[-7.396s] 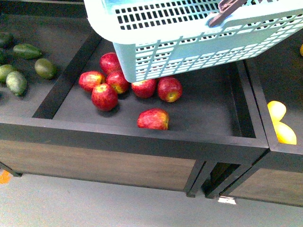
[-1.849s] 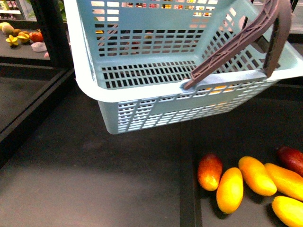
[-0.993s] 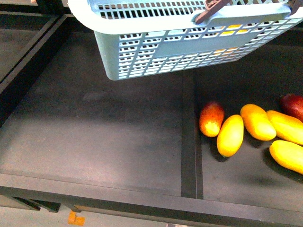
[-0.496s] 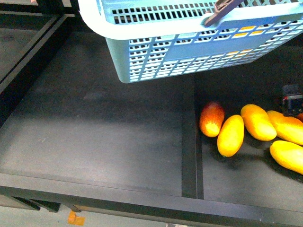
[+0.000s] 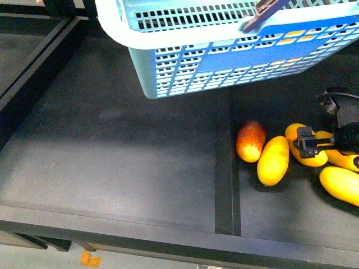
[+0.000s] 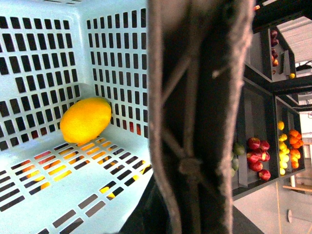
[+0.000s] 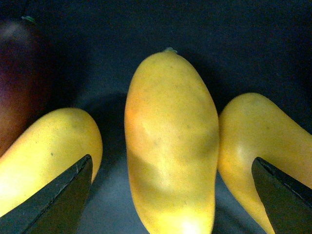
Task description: Pick lemon and mango into basket
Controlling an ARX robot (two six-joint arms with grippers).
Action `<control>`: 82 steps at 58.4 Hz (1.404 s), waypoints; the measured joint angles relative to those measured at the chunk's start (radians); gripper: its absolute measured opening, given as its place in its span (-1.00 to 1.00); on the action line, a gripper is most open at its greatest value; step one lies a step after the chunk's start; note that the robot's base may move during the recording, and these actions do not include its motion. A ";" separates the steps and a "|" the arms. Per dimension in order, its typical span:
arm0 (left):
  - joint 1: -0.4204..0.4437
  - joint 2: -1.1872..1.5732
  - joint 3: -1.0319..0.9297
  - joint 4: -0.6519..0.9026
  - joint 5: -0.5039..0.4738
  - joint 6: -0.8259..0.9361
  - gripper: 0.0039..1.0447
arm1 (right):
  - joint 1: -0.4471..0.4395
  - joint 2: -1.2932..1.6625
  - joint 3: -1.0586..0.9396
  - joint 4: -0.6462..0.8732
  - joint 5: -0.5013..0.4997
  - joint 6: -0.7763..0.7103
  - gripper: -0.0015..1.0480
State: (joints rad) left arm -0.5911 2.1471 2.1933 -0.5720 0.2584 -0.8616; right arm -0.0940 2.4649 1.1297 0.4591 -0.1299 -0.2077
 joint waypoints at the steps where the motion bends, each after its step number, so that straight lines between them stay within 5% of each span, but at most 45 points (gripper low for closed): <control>1: 0.000 0.000 0.000 0.000 0.000 0.000 -0.91 | 0.003 0.010 0.012 -0.005 0.000 0.006 0.83; 36: 0.000 0.000 0.000 0.000 -0.004 0.000 -0.91 | 0.009 0.195 0.270 -0.122 0.036 0.090 0.83; 49: 0.000 0.000 0.000 0.000 -0.004 0.000 -0.91 | -0.001 0.197 0.253 -0.109 0.022 0.096 0.29; 57: 0.000 0.000 0.000 0.000 -0.004 0.000 -0.91 | -0.020 0.178 0.210 -0.075 0.013 0.111 0.17; 82: 0.000 0.000 0.000 0.000 -0.004 0.000 -0.91 | -0.245 -0.127 0.042 0.014 -0.054 0.159 0.16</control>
State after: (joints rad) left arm -0.5911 2.1471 2.1933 -0.5720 0.2543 -0.8616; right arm -0.3389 2.3383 1.1721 0.4732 -0.1841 -0.0490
